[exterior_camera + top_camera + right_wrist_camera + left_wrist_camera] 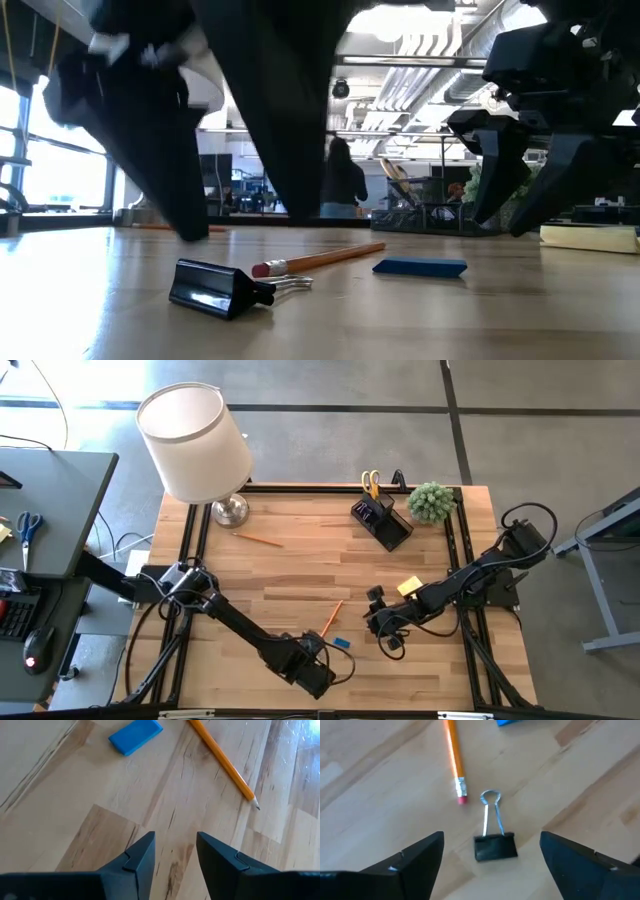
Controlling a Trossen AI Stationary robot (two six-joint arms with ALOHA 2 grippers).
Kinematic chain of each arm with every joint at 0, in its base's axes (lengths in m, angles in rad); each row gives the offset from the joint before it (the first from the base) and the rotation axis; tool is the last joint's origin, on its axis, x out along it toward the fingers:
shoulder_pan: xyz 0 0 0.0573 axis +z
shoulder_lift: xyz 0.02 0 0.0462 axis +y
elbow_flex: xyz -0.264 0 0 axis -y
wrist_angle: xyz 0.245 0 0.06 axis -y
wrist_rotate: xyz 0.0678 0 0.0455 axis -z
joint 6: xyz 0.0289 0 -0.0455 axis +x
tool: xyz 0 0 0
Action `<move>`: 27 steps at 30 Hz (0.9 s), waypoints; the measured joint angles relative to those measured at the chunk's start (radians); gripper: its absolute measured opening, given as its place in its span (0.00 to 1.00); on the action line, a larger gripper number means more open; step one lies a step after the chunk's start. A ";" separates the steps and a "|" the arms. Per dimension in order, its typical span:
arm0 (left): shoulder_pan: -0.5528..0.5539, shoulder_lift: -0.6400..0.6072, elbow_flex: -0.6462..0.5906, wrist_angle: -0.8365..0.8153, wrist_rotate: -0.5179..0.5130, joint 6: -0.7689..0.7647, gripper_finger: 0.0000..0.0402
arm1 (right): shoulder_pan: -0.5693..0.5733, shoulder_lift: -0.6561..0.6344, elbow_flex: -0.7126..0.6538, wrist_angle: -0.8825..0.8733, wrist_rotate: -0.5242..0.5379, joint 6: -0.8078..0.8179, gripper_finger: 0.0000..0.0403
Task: Pick and place office supplies into organizer
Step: Put the black binder clip into the desk organizer
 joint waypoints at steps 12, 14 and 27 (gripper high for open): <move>-0.004 0.037 0.000 0.022 0.039 -0.010 0.80 | 0.000 0.000 0.000 -0.002 0.001 0.004 0.34; -0.005 0.038 0.000 0.017 0.050 -0.003 0.79 | 0.000 0.000 0.000 -0.003 0.001 0.003 0.34; -0.004 0.040 -0.001 -0.022 0.096 -0.001 0.47 | 0.000 0.000 0.000 -0.008 0.001 0.002 0.34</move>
